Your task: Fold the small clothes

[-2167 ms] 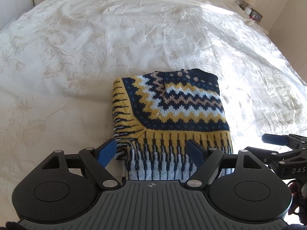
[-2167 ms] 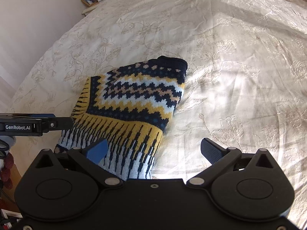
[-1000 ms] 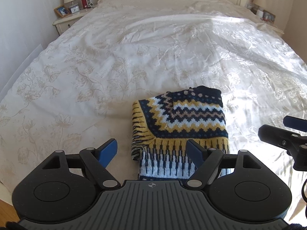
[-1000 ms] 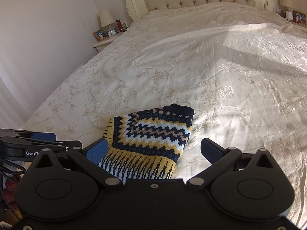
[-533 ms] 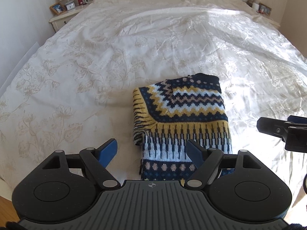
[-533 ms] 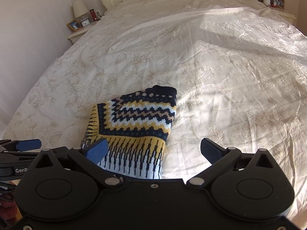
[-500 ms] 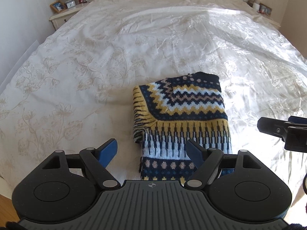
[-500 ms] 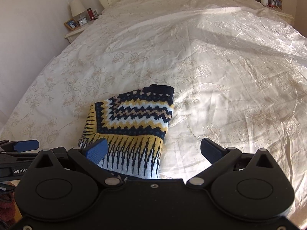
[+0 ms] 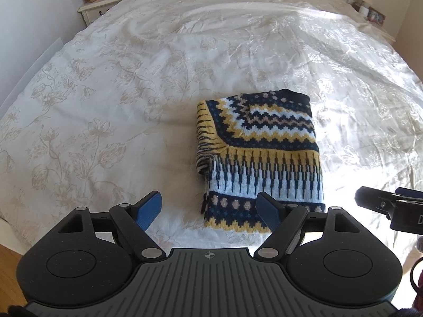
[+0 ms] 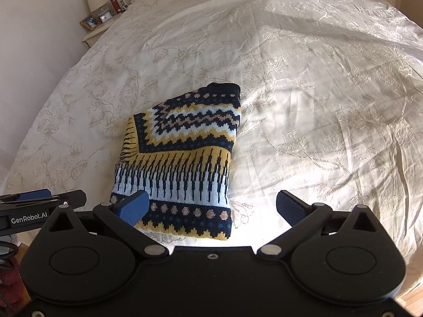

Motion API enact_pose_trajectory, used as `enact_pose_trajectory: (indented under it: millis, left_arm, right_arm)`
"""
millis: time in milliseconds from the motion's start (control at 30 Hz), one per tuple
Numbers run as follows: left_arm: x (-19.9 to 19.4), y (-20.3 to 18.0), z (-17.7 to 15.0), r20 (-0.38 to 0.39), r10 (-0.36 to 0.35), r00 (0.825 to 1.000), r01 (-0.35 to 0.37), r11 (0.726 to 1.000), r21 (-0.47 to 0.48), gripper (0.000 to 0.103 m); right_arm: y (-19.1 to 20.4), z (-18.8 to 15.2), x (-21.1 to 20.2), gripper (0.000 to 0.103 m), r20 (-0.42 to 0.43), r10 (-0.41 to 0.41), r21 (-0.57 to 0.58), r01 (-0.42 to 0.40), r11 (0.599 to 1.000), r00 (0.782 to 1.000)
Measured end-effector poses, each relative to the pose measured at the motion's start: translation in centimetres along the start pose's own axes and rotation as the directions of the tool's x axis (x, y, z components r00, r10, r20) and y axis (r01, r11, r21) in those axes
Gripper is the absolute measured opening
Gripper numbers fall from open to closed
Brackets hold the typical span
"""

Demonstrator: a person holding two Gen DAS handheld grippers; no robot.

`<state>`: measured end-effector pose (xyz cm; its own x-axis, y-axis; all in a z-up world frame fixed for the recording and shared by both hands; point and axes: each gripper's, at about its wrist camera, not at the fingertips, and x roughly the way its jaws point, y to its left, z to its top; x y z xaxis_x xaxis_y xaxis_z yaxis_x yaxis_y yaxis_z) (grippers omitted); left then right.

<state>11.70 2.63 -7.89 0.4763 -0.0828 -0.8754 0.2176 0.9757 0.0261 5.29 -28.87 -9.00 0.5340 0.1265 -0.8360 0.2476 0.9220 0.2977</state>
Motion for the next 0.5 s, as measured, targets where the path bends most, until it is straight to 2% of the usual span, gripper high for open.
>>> enact_pose_trajectory:
  millis: [500]
  left_arm:
    - [-0.7,0.5,-1.8,-0.024,-0.016,1.0,0.017,0.999,0.032,0.078]
  right_arm:
    - [1.0,-2.6,-1.3,0.102,0.001,-0.014,0.037,0.014,0.999,1.0]
